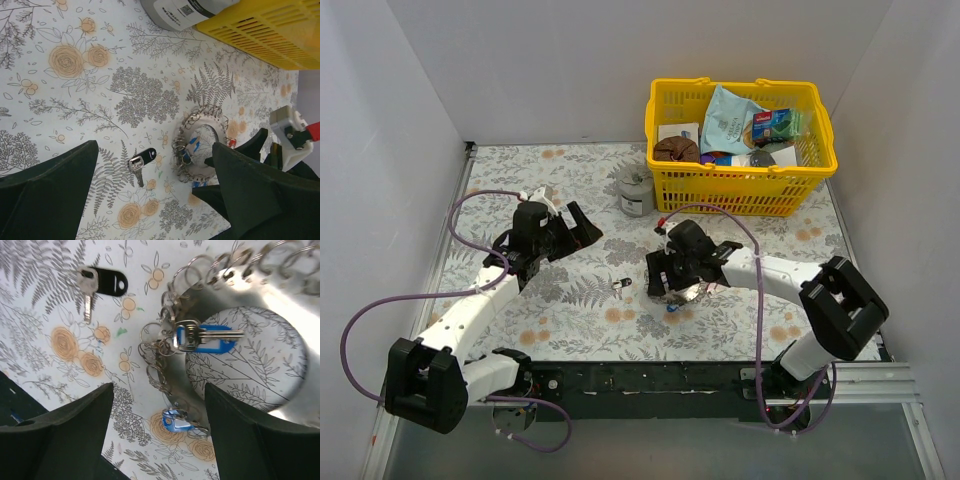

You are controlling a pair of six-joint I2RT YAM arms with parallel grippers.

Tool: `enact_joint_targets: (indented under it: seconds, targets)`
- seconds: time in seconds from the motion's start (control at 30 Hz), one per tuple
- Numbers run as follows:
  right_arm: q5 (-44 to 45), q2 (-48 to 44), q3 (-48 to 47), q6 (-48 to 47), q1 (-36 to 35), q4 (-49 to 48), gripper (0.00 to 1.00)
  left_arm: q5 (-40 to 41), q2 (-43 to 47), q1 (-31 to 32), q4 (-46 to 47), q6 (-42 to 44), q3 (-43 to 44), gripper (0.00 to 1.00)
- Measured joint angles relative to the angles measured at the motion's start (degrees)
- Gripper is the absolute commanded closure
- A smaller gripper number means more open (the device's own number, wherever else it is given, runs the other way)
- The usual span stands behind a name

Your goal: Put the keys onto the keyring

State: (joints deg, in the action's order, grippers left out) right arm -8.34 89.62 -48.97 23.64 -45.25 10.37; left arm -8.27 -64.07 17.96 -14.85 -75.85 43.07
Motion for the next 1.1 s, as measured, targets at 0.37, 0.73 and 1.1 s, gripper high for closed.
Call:
enact_joint_targets:
  seconds: [0.37, 0.73, 1.1]
  targets:
    - [7.17, -16.65, 1.03, 1.84, 3.08, 2.23, 0.17, -7.02, -0.79, 1.29, 5.38, -1.6, -1.4, 0.02]
    - [3.72, -25.51, 16.59, 4.13, 13.94, 4.83, 0.18, -6.01, -20.28, 13.53, 6.14, -6.01, 1.38, 0.02]
    - [-6.69, -19.5, 21.86, 10.71, 14.82, -6.51, 0.19, -5.68, -30.6, 16.41, 4.11, -6.78, 7.91, 0.03]
